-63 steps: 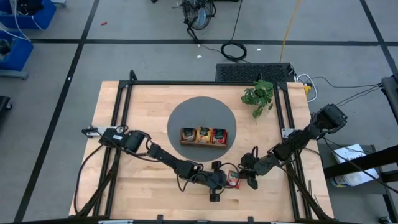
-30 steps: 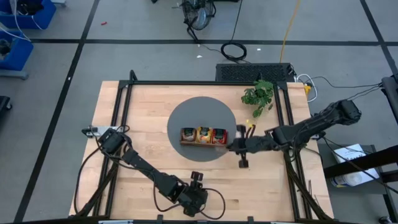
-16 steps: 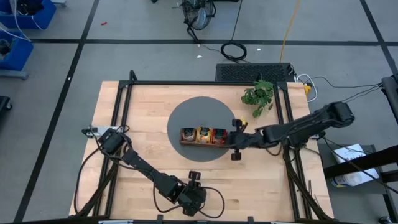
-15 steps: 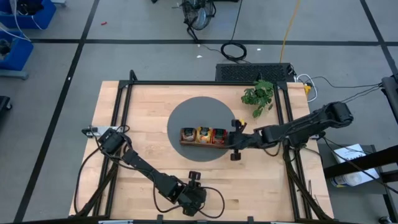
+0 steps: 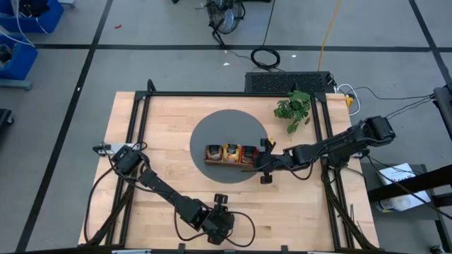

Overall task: Pick & Place Tea
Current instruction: Put the red tea bag into the right section of the wooden organizer

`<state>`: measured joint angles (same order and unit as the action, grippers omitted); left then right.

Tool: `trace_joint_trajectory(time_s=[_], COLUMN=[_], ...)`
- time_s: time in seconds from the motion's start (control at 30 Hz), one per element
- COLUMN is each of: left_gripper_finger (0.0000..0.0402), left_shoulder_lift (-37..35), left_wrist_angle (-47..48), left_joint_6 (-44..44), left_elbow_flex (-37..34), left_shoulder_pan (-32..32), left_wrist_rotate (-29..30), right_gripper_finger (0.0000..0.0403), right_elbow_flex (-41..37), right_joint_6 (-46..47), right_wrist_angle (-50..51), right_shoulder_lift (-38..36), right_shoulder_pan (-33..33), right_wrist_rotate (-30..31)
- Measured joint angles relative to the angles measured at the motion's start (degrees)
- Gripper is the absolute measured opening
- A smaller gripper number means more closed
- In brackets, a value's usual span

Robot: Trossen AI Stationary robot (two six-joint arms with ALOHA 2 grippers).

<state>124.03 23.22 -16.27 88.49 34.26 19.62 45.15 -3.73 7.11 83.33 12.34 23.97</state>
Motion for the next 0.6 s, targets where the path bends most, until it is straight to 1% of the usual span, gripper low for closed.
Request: trace_joint_trajectory(time_s=[0.13, 0.23, 0.37, 0.53, 0.6], left_gripper_finger=[0.0141, 0.0141, 0.0141, 0.0141, 0.0141], left_shoulder_lift=[0.0, 0.0, 0.0, 0.0, 0.0], left_wrist_angle=[0.33, 0.31, 0.32, 0.27, 0.52], left_joint_6=[-0.46, -0.52, -0.66, -1.42, -2.03], left_elbow_flex=[0.0, 0.0, 0.02, -0.09, -0.11], left_shoulder_pan=[0.0, 0.0, 0.0, 0.0, 0.0], left_wrist_rotate=[0.0, 0.0, 0.02, 0.21, 1.31], right_gripper_finger=[0.0011, 0.0028, 0.0057, 0.0093, 0.0104], right_elbow_flex=[0.0, 0.0, 0.0, 0.0, 0.0], right_joint_6=[1.53, 4.24, 6.25, 5.78, 5.13], right_wrist_angle=[0.03, 0.79, 1.64, 1.34, 1.44], right_shoulder_lift=[0.0, 0.0, -0.42, -2.4, -3.65], right_shoulder_pan=[0.29, 0.28, 0.05, -0.55, -0.65], right_wrist_rotate=[-0.49, -3.28, -1.91, -1.4, -1.44])
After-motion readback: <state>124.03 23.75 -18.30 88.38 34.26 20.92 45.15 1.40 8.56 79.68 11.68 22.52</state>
